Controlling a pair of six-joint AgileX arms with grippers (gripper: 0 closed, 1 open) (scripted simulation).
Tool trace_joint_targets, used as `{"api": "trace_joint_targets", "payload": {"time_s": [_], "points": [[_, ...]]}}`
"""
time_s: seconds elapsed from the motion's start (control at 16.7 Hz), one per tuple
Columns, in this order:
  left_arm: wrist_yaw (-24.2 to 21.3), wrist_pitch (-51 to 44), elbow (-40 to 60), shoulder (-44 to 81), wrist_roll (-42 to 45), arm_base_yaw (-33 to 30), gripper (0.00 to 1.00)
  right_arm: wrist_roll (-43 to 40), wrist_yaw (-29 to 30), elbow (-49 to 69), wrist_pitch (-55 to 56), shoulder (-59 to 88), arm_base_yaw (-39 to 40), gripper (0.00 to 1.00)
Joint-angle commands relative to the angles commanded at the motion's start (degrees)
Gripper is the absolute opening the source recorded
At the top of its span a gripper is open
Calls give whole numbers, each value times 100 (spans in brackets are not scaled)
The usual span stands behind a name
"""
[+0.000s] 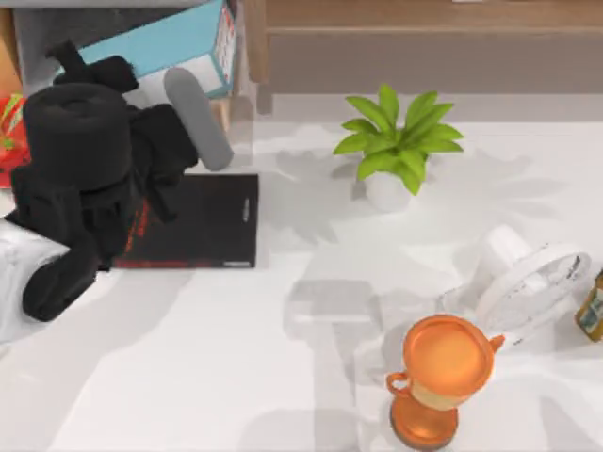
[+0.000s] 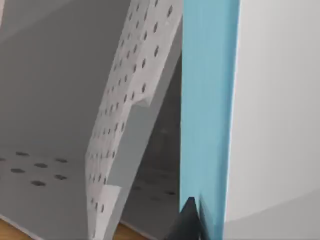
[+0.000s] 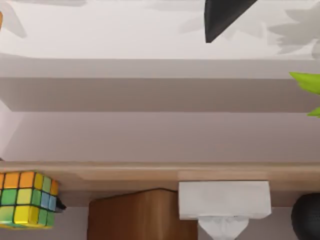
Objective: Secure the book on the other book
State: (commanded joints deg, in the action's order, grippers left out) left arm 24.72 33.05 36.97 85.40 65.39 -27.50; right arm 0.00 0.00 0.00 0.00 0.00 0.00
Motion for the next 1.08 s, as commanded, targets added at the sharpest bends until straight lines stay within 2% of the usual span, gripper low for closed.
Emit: {"api": "trace_joint_targets", "payload": {"time_s": [0.18, 0.36, 1.08], "points": [[-131, -84, -430, 545, 747, -106, 0, 0, 0, 0, 0, 0, 0, 100], [-221, -133, -626, 906, 1109, -143, 0, 0, 0, 0, 0, 0, 0, 100], [-265, -70, -562, 1056, 1154, -101, 0, 0, 0, 0, 0, 0, 0, 100]]}}
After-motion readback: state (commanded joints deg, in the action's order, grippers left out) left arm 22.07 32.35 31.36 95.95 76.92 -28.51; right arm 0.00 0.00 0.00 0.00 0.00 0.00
